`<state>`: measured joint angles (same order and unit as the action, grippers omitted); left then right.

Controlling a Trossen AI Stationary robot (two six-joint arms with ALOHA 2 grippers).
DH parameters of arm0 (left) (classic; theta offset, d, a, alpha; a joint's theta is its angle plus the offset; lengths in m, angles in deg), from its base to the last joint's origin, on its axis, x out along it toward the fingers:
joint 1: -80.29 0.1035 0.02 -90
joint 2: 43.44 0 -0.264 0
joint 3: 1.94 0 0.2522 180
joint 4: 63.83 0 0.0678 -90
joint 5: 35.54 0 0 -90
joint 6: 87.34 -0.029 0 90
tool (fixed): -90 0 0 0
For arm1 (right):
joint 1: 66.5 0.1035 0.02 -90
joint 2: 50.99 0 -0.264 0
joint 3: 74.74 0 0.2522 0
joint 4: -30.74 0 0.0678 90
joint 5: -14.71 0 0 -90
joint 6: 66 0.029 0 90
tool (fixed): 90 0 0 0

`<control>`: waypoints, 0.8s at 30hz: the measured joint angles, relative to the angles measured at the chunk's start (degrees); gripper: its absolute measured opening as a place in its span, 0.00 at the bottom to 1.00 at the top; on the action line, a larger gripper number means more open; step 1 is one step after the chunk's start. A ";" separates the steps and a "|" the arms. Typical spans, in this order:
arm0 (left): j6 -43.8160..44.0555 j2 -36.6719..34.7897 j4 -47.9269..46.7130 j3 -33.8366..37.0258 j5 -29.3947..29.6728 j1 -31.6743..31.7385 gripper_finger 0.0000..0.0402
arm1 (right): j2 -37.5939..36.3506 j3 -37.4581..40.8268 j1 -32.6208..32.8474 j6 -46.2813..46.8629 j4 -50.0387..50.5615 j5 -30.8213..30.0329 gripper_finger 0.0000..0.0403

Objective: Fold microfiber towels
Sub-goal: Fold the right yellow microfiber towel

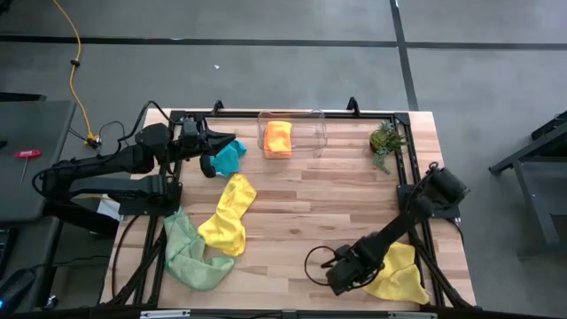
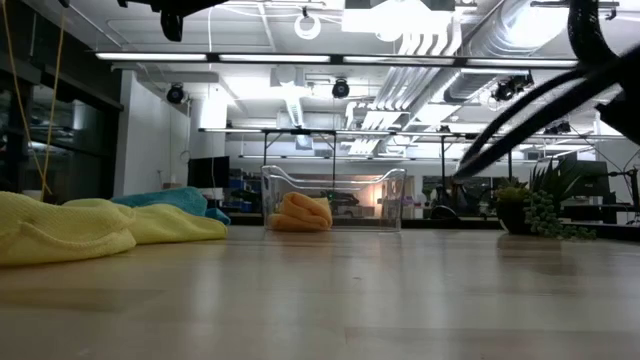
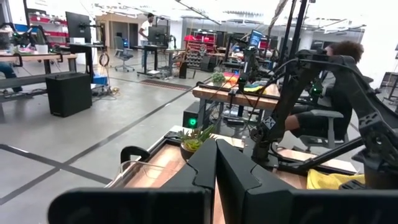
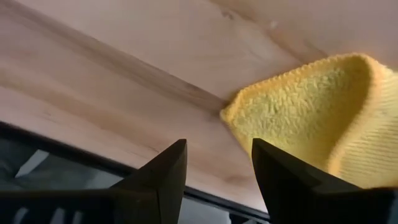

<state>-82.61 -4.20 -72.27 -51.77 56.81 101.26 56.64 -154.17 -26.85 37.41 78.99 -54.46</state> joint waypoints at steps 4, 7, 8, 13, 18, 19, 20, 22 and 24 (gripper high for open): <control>-0.46 -0.02 0.02 0.00 0.00 0.00 0.00 | 1.64 0.04 0.08 1.72 -0.10 -0.89 0.41; -0.46 -0.02 0.03 0.00 0.00 0.00 0.00 | 1.89 0.02 -0.27 2.22 -0.02 -0.58 0.39; -0.47 -0.02 0.04 0.00 0.00 0.00 0.00 | 1.87 0.02 -0.54 2.29 -0.01 -0.53 0.38; -0.46 -0.02 0.07 0.00 0.00 0.00 0.00 | 0.26 0.02 -0.97 3.14 1.65 -1.38 0.35; -0.46 -0.02 0.07 0.00 0.03 0.00 0.00 | -0.31 0.04 -1.29 4.81 1.64 -1.34 0.35; -0.48 -0.02 0.07 0.00 0.12 0.00 0.00 | -0.37 0.04 -1.37 4.81 1.21 -1.39 0.35; -0.48 -0.02 0.07 0.00 0.46 0.00 0.00 | -0.38 0.04 -1.40 4.79 1.17 -1.86 0.35; -0.48 -0.02 0.07 0.00 1.09 0.02 0.00 | -0.38 0.04 -1.45 4.96 2.08 -3.05 0.35; -0.48 -0.02 0.06 0.00 1.21 0.02 0.00 | -0.38 0.04 -1.43 6.65 2.53 -4.38 0.35</control>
<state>-83.09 -4.22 -72.22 -51.77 58.02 101.28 56.26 -154.13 -28.28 44.06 81.52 -58.84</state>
